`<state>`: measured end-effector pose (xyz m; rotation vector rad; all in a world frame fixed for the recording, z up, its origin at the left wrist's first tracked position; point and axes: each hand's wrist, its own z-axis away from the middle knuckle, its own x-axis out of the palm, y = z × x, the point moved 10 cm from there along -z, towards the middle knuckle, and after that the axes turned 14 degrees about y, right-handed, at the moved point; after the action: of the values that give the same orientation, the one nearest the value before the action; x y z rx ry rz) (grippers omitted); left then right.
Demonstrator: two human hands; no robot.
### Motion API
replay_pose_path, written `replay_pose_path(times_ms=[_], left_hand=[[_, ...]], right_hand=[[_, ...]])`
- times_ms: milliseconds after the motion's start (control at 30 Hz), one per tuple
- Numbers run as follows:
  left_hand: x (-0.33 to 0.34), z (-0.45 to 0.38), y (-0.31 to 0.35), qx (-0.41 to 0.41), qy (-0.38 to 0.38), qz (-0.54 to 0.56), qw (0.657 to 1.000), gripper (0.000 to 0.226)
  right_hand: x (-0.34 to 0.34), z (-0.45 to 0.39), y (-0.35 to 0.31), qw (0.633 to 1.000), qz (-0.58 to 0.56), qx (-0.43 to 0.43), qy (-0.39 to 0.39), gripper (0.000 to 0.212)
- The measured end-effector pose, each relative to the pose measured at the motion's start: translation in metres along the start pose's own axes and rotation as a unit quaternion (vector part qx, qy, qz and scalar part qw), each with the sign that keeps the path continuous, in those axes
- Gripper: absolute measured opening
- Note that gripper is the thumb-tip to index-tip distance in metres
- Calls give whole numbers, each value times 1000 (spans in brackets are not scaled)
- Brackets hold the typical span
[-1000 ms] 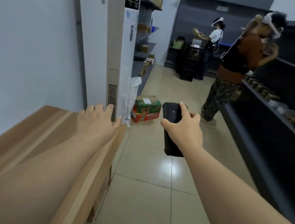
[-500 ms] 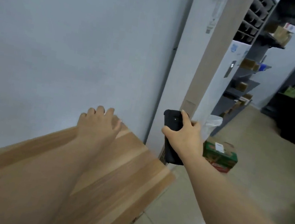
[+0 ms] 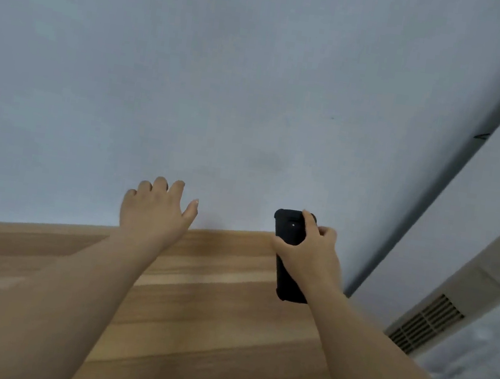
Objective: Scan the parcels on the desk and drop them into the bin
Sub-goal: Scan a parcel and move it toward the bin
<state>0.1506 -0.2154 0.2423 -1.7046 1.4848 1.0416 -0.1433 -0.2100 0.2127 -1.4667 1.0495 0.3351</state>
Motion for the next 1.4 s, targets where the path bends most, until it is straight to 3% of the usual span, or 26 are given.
replay_pose_path(times_ms=[267, 700, 1400], left_hand=[[61, 85, 12, -113, -105, -29, 988, 59], [180, 233, 38, -141, -271, -51, 951, 60], [226, 275, 60, -100, -304, -68, 945, 67]], right_hand=[[68, -1, 85, 988, 59, -10, -146, 86], [169, 82, 237, 944, 138, 54, -294, 85], [188, 106, 265, 962, 163, 22, -218, 92]])
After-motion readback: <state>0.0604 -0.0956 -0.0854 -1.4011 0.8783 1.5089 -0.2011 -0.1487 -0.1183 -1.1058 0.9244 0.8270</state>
